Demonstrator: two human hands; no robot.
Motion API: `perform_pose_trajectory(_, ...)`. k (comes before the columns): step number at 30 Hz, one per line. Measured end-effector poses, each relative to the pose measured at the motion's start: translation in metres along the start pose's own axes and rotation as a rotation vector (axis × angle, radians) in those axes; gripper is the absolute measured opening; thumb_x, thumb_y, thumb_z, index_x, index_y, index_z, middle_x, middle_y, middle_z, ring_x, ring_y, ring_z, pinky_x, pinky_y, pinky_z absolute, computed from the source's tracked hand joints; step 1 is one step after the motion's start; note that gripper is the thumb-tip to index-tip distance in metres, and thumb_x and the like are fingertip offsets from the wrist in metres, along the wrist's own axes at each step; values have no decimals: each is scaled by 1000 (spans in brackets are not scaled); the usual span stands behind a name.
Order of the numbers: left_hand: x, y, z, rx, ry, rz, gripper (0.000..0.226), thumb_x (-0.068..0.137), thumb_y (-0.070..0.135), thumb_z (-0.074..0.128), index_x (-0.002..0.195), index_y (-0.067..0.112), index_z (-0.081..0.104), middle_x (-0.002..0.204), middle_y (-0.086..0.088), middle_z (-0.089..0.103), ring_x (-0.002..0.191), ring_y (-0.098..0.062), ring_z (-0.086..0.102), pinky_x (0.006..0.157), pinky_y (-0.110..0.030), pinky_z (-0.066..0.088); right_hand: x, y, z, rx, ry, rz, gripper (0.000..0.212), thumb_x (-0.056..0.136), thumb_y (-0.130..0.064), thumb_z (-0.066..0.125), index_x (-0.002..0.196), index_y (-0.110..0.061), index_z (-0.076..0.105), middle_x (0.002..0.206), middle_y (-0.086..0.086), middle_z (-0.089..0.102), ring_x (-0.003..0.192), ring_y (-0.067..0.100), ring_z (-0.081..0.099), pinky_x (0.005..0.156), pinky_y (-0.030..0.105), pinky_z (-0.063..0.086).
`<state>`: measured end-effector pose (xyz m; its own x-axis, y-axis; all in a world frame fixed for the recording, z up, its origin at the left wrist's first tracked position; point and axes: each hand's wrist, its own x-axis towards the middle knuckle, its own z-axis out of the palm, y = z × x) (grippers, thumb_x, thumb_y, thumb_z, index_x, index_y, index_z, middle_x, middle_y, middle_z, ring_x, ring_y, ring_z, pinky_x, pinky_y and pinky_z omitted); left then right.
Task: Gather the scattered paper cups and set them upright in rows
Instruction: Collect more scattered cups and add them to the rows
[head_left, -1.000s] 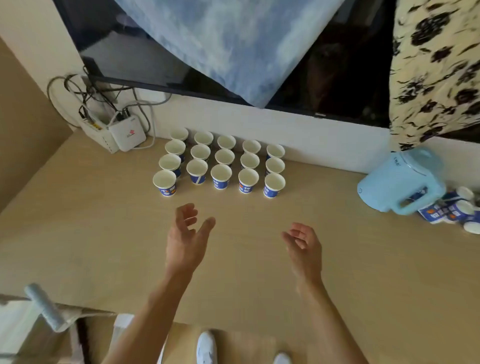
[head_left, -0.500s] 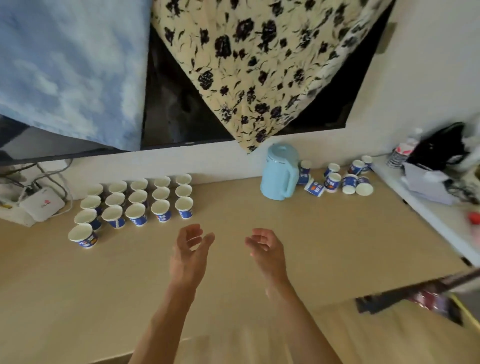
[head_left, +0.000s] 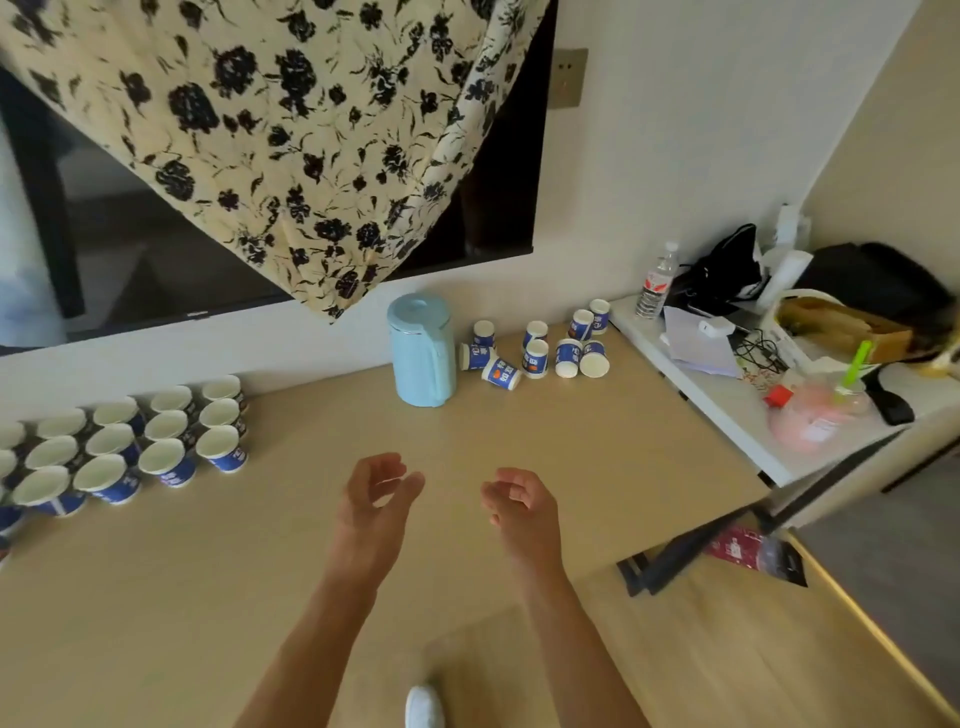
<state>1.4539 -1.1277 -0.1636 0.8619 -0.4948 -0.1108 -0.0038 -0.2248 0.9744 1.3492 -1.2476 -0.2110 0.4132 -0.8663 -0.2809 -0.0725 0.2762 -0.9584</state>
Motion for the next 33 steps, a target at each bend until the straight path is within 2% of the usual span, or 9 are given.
perform_pose_trajectory(4,31,7,31,-21,-31,6,18,92,22,71,108,23,64,112,5,70,103,-5,65,86,-27,51,35,-4,-10,-14,32,19,19,88,-6,74,105,-10,68,96,11,71,88,22,63,86,39,50)
perform_pose_trajectory(8,75,7,60,-76,-47,-30,18,92,21,70,109,20,65,109,6,69,104,-9,65,93,-34,52,76,-15,-11,-83,27,39,23,88,-6,74,110,-5,67,99,15,71,88,22,63,86,37,49)
perform_pose_trajectory(14,128,-9,96,-112,-65,-98,17,91,25,71,106,25,65,105,7,69,98,-6,66,89,-32,52,143,-11,-7,-164,33,88,27,90,-6,73,115,0,65,103,19,68,90,25,61,85,38,48)
perform_pose_trajectory(18,143,-15,106,-90,-43,-145,15,90,26,71,105,27,66,103,11,69,83,14,63,77,-20,47,180,-8,0,-242,-10,120,29,88,-8,74,116,-4,65,101,15,68,89,24,63,85,38,49)
perform_pose_trajectory(20,148,-21,112,-88,-6,-174,17,90,24,71,106,24,67,103,11,68,81,17,62,69,-10,46,204,-9,2,-308,-37,94,31,88,-12,77,116,-10,64,105,11,69,91,23,64,86,39,52)
perform_pose_trajectory(24,159,-30,129,-65,61,-223,20,90,19,71,110,17,67,102,8,68,81,13,62,65,-1,44,272,-9,14,-469,-66,-2,44,87,-18,77,125,-13,57,117,8,64,96,16,63,80,27,49)
perform_pose_trajectory(28,164,-29,151,-50,146,-288,20,90,21,72,109,19,67,105,5,69,91,2,64,66,-6,46,332,-1,29,-686,-148,-125,55,85,-16,75,133,-7,49,131,13,55,117,24,57,100,37,48)
perform_pose_trajectory(30,167,-26,165,-43,195,-304,20,89,20,72,108,18,67,105,3,70,91,-2,66,65,-5,46,362,4,35,-806,-214,-181,60,83,-14,75,136,-4,46,134,15,51,123,28,51,104,40,44)
perform_pose_trajectory(33,173,-24,179,-26,239,-327,20,89,22,73,108,19,67,103,6,70,85,5,64,64,-2,44,401,16,43,-957,-283,-225,65,83,-14,72,140,-4,42,139,15,46,130,30,47,106,42,43)
